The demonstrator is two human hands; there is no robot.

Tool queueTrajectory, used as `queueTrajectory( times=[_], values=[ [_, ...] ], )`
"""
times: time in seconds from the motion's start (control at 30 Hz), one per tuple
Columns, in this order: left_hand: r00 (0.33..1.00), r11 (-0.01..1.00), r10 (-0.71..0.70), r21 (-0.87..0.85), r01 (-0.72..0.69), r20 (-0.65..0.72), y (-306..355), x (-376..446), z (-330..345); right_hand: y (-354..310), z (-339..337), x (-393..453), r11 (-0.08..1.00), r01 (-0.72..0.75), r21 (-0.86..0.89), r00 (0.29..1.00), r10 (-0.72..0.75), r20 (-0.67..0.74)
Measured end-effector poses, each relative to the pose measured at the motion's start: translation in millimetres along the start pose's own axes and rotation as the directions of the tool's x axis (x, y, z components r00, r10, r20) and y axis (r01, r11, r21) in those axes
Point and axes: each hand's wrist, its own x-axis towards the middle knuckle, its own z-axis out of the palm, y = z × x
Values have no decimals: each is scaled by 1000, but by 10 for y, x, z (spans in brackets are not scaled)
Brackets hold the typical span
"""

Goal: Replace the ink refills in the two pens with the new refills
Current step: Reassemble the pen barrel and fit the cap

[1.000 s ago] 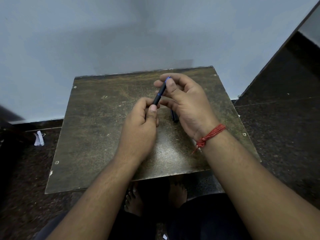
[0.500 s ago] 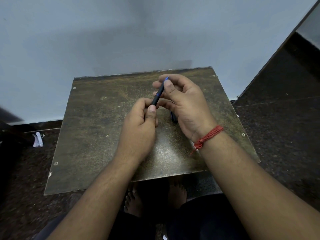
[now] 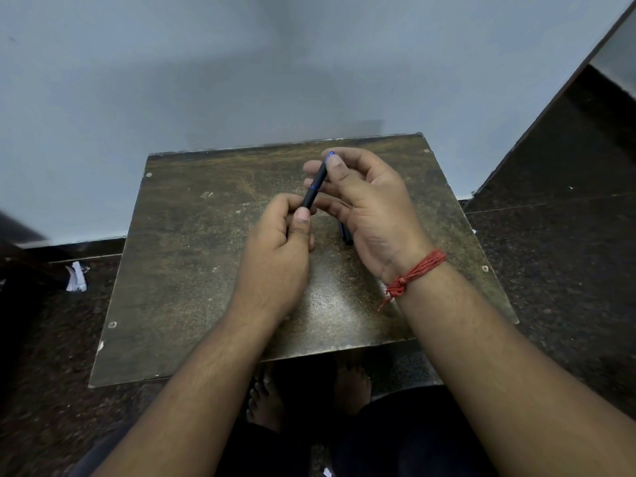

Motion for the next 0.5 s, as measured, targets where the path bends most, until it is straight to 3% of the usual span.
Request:
queueTrajectory(
  times=[0.1,0.33,0.5],
  values=[
    [1000,1000,-6,-8,6,-1,-8,5,11,1,1,-8,1000,-5,-31,1000,5,25],
    [1000,1000,13,-3,-13,22,19,-10,10,28,23,8,996,6,-92,996,-14,-89],
    [1000,1000,-2,-14,3,10,5,-4,6,-5,-5,-10,1000,-7,-25,999,6,-51]
  ],
)
